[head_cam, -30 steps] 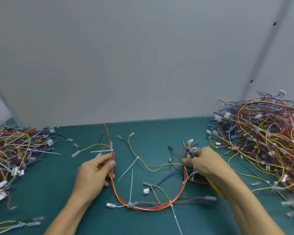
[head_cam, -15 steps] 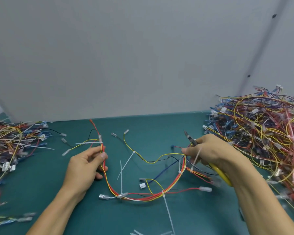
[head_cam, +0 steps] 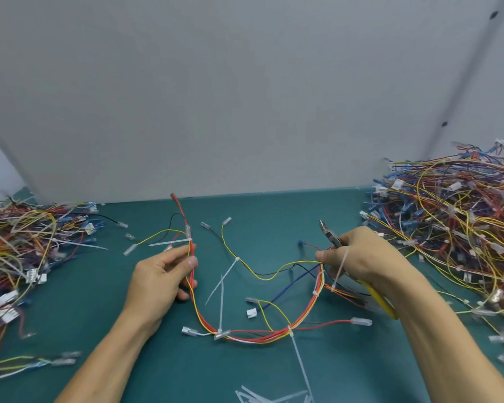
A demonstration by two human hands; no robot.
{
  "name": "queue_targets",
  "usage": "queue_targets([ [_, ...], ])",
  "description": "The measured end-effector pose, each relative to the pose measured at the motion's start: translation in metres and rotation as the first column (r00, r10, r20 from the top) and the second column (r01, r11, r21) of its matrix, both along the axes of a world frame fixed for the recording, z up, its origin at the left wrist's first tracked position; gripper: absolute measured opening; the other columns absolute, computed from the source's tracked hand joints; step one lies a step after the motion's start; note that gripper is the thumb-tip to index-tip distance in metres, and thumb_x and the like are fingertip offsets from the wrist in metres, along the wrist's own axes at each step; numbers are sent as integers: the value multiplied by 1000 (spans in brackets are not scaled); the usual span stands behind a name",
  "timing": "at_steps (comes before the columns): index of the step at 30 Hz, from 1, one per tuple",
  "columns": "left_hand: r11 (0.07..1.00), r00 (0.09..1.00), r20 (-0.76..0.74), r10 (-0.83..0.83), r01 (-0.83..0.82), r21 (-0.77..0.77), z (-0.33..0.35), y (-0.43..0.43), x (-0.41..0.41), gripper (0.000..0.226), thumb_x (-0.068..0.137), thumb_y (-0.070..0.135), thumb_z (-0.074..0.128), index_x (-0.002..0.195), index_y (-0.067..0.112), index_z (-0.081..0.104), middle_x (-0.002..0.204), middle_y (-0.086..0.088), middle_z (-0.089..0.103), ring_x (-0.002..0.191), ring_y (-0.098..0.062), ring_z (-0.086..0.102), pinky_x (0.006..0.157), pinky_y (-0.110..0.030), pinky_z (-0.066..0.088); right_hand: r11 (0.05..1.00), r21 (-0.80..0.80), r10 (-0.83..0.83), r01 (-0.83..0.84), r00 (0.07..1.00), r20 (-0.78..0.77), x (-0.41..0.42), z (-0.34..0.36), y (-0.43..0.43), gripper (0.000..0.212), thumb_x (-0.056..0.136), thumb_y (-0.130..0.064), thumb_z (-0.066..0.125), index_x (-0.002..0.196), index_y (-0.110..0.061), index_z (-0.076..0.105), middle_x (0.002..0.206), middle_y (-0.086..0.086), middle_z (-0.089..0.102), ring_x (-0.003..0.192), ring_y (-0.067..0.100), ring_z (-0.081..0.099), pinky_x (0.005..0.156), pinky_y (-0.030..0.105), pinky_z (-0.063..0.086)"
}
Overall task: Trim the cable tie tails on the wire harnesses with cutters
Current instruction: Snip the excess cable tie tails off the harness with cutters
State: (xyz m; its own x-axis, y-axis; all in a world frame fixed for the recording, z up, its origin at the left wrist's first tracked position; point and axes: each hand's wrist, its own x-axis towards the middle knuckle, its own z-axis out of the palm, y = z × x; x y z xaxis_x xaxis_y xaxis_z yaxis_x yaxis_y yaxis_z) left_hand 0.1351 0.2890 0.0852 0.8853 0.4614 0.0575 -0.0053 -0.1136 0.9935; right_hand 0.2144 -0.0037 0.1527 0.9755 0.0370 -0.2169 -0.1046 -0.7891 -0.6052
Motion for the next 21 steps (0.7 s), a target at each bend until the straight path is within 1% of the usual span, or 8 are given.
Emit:
queue_targets([
  [2,1000,1000,-9,-4,4,15,0,0,0,25,85,4,68,96,26,73,59,-1,64,48,-14,60,39,-21,45,999,-33,22,-22,1000,2,1,-6,6,32,77,-42,73,78,-10,71,74,6,72,76,25,66,72,33,51],
  [5,999,1000,-14,-13,13,43,1,-2,-1,29,85,3,68,87,31,74,58,-6,61,48,-15,59,39,-21,45,991,-126,45,-44,999,3,0,-16,14,30,76,-44,71,78,-14,66,81,8,67,79,26,63,70,32,49],
  [7,998,1000,-20,-13,14,57,3,-4,-2,31,84,2,68,83,33,74,58,-6,60,48,-15,59,39,-21,44,982,-181,50,-50,999,-4,0,-21,17,32,75,-47,71,78,-16,64,84,8,65,80,26,61,72,32,50],
  [9,998,1000,-29,-12,13,63,5,-4,-3,31,84,2,68,83,32,74,56,-5,59,48,-15,59,39,-21,44,979,-200,49,-50,999,-8,0,-22,17,33,74,-49,71,79,-17,65,85,8,65,80,25,61,74,33,51],
  [12,996,999,-44,-9,13,87,8,-5,-4,29,84,3,68,83,31,74,57,-5,59,49,-15,59,40,-20,44,980,-191,55,-57,998,-12,0,-20,17,32,75,-48,72,78,-17,66,80,6,65,76,20,59,67,30,46],
  [15,994,998,-64,1,6,112,10,-5,-5,29,84,4,68,80,32,74,55,-4,60,48,-15,59,40,-21,45,985,-159,66,-69,998,-24,-2,-18,17,36,75,-50,73,77,-15,66,78,6,67,73,18,60,60,27,43],
  [18,988,997,-82,12,1,153,10,-5,-6,29,84,4,67,74,30,73,53,-4,60,48,-15,59,40,-22,45,991,-114,74,-76,997,-20,-4,-14,15,40,73,-53,74,78,-14,68,77,6,69,73,19,63,60,26,43],
  [21,981,994,-97,45,-25,194,10,-4,-8,22,83,4,67,77,24,73,52,-2,62,46,-14,60,41,-22,46,992,-99,84,-84,996,-4,-8,-7,11,39,71,-55,76,74,-16,67,69,3,68,65,16,61,54,25,39],
])
